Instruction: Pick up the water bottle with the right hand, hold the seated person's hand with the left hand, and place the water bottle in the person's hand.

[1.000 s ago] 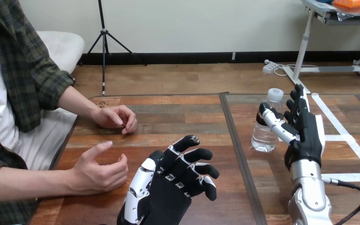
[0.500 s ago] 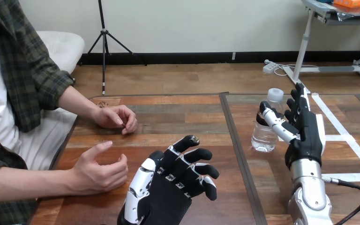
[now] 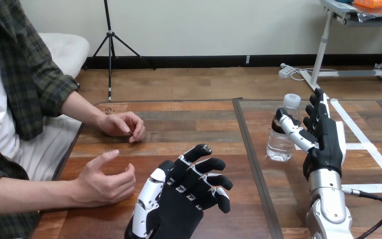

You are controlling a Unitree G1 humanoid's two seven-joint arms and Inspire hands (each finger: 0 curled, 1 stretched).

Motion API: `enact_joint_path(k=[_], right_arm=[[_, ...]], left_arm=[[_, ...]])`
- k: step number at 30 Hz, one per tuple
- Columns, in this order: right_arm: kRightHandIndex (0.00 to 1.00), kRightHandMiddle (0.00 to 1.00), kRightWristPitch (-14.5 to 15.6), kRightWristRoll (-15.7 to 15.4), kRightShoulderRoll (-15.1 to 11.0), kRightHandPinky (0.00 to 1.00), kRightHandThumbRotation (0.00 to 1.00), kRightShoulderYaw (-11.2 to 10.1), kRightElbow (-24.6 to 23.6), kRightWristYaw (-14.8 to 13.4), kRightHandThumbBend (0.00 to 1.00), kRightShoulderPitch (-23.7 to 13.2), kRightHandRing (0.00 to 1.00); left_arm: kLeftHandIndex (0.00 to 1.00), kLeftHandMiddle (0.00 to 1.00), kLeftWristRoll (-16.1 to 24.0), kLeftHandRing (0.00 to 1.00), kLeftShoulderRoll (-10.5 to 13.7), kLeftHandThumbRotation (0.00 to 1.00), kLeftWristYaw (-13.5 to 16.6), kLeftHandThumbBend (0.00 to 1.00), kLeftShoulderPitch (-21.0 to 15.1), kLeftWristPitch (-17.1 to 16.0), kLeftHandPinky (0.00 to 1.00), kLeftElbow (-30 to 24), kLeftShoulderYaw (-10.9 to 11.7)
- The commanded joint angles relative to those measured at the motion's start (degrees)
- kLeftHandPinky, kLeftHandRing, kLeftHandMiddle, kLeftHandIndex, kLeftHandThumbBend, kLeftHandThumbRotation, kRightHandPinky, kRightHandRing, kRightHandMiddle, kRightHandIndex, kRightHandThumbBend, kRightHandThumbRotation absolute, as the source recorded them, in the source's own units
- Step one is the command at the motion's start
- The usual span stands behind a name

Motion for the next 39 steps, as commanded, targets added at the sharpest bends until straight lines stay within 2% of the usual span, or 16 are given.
enact_joint_path(k=[1,8,17,20,27,32,39], right_arm=[[1.00,1.00,0.0,-0.3,-0.9,1.00,0.00,0.1,-0.1,0.3,0.48,-4.7,1.00],[1.00,1.00,0.0,-0.2,-1.1,1.00,0.00,0.0,0.1,0.9,0.48,-4.9,1.00],[1.00,1.00,0.6,-2.4,-2.0,1.00,0.00,1.1,1.2,-0.5,0.48,-5.5,1.00],[1.00,1.00,1.0,-2.3,-1.9,1.00,0.00,0.8,1.4,0.0,0.48,-5.9,1.00],[1.00,1.00,2.2,-4.4,-2.4,1.00,0.00,1.4,2.8,-1.5,0.49,-6.9,1.00],[1.00,1.00,3.8,-4.7,-2.5,1.00,0.00,1.2,3.7,-1.8,0.50,-7.9,1.00],[1.00,1.00,4.4,-5.8,-2.7,1.00,0.00,1.6,4.9,-2.6,0.51,-8.7,1.00]], left_arm=[[0.70,0.67,0.1,0.59,-3.5,0.85,-0.1,0.00,-1.2,-0.7,0.41,-1.1,0.4],[0.70,0.67,-0.3,0.60,-3.8,0.85,-0.1,0.00,-1.1,-0.4,0.41,-1.0,0.4],[0.70,0.66,0.5,0.59,-3.9,0.85,0.0,0.00,-0.8,-1.7,0.41,-1.0,0.3],[0.70,0.66,0.3,0.59,-4.0,0.85,0.5,0.00,-0.5,-1.2,0.41,-1.3,0.3],[0.70,0.66,0.4,0.59,-3.9,0.85,0.4,0.00,-0.2,-1.6,0.41,-1.5,0.1],[0.70,0.66,0.3,0.59,-4.1,0.85,0.2,0.00,-0.1,-1.8,0.42,-1.4,0.0],[0.70,0.66,0.3,0.60,-4.1,0.85,0.4,0.00,0.1,-1.9,0.42,-1.6,0.0]])
